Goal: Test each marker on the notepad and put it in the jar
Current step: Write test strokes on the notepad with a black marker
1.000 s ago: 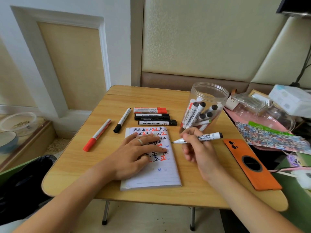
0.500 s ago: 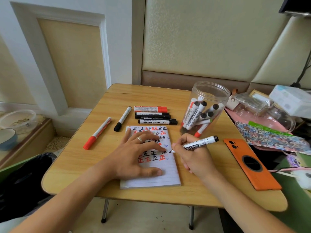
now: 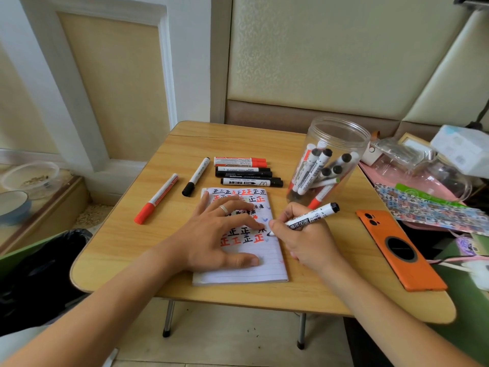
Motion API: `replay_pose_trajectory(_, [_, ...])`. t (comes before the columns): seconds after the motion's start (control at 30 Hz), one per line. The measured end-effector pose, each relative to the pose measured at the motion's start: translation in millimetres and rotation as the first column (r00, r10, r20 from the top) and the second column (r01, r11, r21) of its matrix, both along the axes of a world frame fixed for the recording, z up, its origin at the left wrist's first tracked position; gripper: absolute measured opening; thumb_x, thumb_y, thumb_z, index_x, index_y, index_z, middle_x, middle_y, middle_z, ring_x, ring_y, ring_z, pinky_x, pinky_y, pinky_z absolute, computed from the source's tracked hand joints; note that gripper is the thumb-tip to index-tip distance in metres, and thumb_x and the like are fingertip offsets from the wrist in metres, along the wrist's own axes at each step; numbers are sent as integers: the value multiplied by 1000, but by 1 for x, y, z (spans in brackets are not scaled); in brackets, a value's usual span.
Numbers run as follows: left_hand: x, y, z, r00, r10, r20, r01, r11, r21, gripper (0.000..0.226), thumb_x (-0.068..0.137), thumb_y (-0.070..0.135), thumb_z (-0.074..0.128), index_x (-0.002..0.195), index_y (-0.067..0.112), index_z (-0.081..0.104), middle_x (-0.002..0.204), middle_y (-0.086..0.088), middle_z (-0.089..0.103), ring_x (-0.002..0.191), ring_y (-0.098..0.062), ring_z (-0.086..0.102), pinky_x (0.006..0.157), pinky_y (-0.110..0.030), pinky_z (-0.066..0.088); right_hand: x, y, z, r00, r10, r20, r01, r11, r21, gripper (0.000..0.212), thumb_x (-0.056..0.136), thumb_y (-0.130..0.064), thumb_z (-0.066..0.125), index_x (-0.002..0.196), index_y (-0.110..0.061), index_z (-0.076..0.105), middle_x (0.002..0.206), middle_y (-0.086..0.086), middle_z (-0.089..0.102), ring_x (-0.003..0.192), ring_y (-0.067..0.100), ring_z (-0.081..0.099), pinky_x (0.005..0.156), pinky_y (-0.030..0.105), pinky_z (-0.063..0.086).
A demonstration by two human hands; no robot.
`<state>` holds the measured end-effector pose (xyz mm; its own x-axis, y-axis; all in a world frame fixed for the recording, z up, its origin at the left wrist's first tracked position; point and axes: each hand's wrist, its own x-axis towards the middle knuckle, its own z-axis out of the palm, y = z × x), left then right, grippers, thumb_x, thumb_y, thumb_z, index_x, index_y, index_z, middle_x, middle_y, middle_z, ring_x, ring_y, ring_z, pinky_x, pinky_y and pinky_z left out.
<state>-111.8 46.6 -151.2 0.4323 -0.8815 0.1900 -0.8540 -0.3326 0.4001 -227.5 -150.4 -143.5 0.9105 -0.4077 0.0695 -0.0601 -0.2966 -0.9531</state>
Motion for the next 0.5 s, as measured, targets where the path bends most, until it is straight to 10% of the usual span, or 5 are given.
replay_pose_trajectory(0.5, [3, 1, 0, 1000, -10, -26, 10, 1000, 14, 65, 80, 87, 47, 137, 57, 46, 156, 30, 27, 151, 3, 9, 124, -56, -3, -5, -1, 3, 997, -70, -40, 69, 997, -28, 23, 93, -14, 68, 78, -10, 51, 45, 1, 44, 36, 18, 38, 35, 19, 27])
